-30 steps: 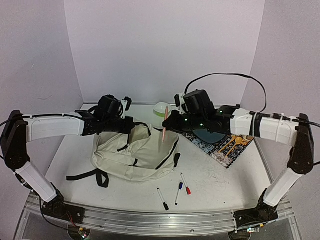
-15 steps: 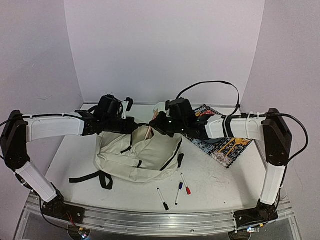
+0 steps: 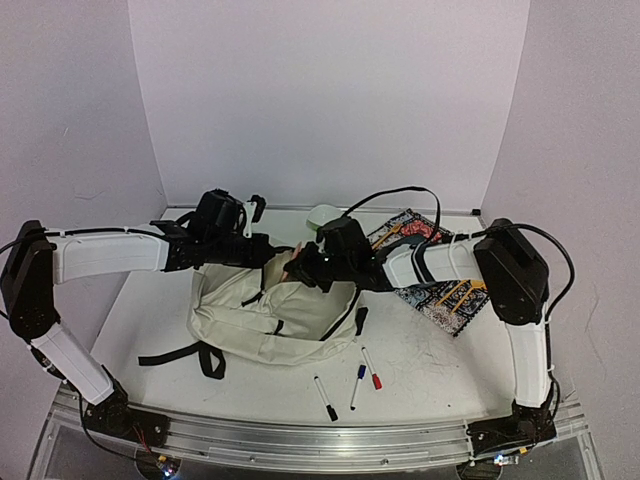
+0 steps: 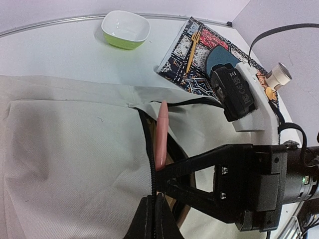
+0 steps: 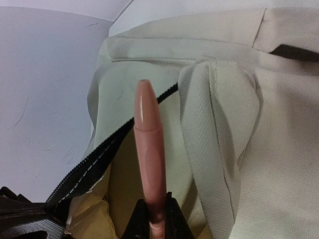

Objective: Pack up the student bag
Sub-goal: Place the pen in the lower front pocket of the bag.

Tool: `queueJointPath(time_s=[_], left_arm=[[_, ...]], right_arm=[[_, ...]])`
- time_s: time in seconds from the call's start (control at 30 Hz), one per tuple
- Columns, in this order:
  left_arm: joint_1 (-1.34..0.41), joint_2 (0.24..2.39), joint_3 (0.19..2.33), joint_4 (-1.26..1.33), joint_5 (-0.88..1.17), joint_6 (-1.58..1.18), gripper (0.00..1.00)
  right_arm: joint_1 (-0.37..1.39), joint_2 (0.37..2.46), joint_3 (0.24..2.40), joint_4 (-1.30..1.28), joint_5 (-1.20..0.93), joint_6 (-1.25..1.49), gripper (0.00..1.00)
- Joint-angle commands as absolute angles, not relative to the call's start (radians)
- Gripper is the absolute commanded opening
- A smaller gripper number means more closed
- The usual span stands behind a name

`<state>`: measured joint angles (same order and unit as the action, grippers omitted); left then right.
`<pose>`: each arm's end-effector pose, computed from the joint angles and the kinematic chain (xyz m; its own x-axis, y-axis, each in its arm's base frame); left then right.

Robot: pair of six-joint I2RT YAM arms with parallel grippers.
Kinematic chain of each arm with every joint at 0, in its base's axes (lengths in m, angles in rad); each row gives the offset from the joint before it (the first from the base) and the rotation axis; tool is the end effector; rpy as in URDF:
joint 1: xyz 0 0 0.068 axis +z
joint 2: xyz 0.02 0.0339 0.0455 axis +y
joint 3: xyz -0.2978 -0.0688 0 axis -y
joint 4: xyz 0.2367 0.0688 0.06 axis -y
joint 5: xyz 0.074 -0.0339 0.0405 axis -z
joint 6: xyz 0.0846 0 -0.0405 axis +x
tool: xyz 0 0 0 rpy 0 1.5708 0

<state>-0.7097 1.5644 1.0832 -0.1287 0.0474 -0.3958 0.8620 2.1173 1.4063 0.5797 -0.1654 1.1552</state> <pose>0.2899 -0.2543 0.2641 -0.6632 0.0620 -0.7459 0.4602 0.8197 -0.3411 0.3470 0.4261 0.2383 -0.8167 0.4339 -0.3805 -0.2672 0.3001 0.9157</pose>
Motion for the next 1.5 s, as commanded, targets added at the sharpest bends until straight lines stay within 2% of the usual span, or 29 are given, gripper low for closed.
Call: queueJointPath(time_s=[0.0,0.5,0.77,1.0,1.07,1.33,1.47], left_arm=[[-0.715,1.566,1.127,-0.034,0.029,-0.412,0.0],[-0.715,1.562,1.113,-0.015,-0.025,-0.426,0.0],[-0.715,1.483,1.051,0.068,-0.015,-0.422,0.0],[-0.715,1.464,1.017,0.075,-0.026,-0.409,0.0],[-0.715,1.462,1.008,0.075,-0.04,-0.407,0.0],[-0.715,1.462,0.999,0.069,-0.094,-0.4,0.0],[-0.714,1.466,1.002,0.064,-0.112,-0.396,0.0]], right_arm=[[0.88,2.11,1.442,0.64,-0.25,1.161,0.0],[0.907,2.183,1.506,0.629,-0.324,1.193,0.02],[0.906,2.219,1.555,0.569,-0.304,1.172,0.12],[0.907,2.207,1.606,0.508,-0.283,1.088,0.34],[0.906,2.182,1.603,0.493,-0.268,1.05,0.37],[0.907,2.055,1.562,0.412,-0.196,0.915,0.42],[0.907,1.986,1.528,0.37,-0.182,0.835,0.49]])
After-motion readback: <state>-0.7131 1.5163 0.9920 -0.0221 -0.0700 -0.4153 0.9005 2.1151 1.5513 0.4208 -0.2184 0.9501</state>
